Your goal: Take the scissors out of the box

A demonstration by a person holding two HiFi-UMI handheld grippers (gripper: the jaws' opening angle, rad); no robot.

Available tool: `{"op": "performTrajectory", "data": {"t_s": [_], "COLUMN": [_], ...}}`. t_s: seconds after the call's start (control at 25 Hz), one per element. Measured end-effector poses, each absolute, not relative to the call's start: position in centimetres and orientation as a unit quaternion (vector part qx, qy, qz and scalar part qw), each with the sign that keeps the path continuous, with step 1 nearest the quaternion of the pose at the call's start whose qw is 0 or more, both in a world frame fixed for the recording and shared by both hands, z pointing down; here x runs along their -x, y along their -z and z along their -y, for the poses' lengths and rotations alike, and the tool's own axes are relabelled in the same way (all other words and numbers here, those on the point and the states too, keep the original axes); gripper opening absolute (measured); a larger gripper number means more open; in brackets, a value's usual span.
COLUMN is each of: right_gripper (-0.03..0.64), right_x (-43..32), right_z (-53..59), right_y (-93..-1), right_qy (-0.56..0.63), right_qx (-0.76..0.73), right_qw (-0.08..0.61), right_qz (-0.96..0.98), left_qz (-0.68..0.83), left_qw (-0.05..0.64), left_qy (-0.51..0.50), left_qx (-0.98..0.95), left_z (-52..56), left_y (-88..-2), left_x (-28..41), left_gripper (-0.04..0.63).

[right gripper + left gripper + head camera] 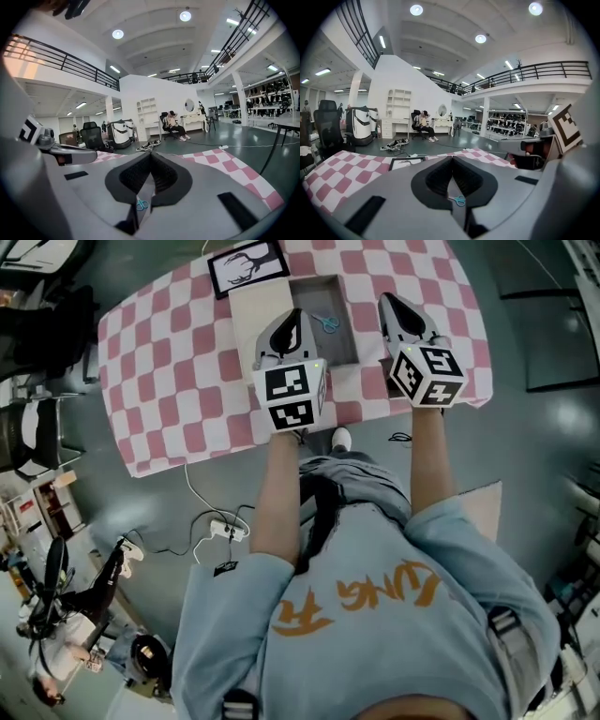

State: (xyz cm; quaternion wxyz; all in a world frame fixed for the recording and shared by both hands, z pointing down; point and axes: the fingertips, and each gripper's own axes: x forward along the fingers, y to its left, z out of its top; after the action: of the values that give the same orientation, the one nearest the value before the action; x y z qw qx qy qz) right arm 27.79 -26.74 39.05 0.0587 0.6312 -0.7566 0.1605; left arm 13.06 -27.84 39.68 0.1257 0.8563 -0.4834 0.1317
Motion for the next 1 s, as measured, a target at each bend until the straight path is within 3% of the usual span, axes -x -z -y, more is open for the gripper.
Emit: {"op": "performTrajectory", "data": {"t_s": [1.0], "right_gripper": [-0.003], "right_x": [-18.6], "right_z": [32.0], "right_y": [-48.2], "right_qy": [-0.19], "right_qx": [-0.49], "right_qw": [0.264], "right_qz": [0.809], "left_qz": [0.521], "left_qw": [0.188], "left_qy": [-0.118], "left_qx": [-0.824], "left_z": [34.1], "left_y": [-43.8], "left_x": [-6.2], "left_gripper": [0.02]}}
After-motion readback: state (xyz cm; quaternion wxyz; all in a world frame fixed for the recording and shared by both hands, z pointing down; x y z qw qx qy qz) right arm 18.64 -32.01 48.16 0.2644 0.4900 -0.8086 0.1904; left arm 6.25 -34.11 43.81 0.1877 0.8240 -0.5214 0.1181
